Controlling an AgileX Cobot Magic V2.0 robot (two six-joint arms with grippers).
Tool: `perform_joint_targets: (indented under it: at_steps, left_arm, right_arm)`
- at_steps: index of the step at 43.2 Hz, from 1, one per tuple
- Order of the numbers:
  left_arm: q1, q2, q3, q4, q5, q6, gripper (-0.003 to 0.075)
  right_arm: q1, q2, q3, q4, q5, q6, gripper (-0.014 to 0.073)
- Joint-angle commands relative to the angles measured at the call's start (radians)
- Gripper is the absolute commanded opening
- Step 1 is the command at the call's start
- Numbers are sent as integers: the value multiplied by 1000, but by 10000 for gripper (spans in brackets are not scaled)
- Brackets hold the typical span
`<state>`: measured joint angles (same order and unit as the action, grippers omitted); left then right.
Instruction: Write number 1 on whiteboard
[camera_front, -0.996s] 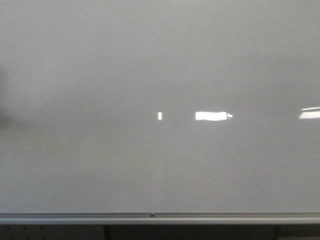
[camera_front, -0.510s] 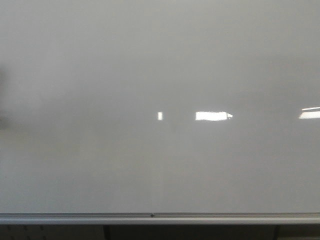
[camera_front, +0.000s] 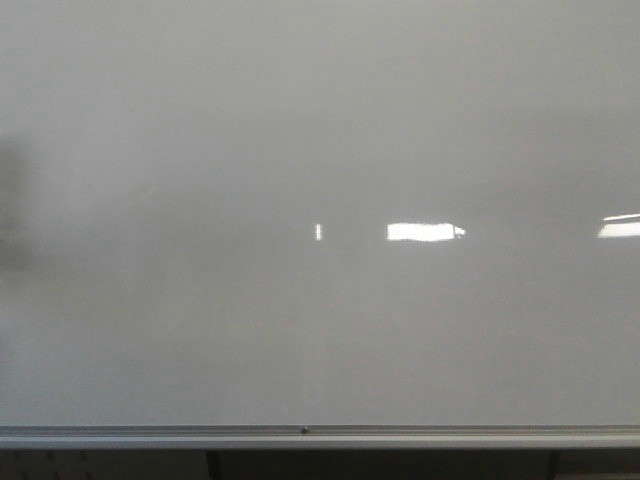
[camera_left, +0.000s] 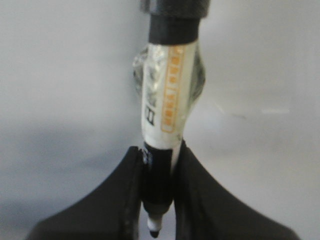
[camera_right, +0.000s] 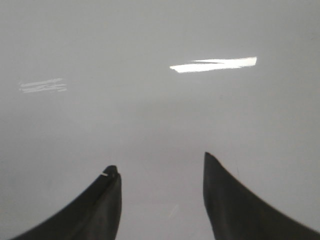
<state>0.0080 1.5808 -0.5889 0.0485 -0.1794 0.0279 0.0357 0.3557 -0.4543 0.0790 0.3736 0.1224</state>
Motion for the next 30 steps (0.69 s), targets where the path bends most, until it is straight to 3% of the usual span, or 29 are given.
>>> perform_joint_targets:
  at_steps: [1, 9, 13, 17, 22, 30]
  left_arm:
    - [-39, -110, -53, 2, 172, -10, -18]
    - [-117, -217, -174, -64, 567, 49, -17]
    - [-151, -238, -252, -170, 769, 240, -17]
    - [-163, -238, -324, -390, 974, 502, -17]
    - [-163, -238, -376, -671, 1143, 709, -20]
    - [-239, -238, -412, -758, 1326, 870, -20]
  right_arm:
    - [-6, 14, -36, -11, -78, 0, 406]
    - [-6, 14, -37, -3, -69, 0, 406]
    - [-6, 18, -46, -3, -47, 0, 406]
    - [-4, 50, -84, -3, 1, -1, 406]
    - [2, 141, -156, 5, 70, -1, 406]
    - [46, 321, -289, 134, 212, -136, 406]
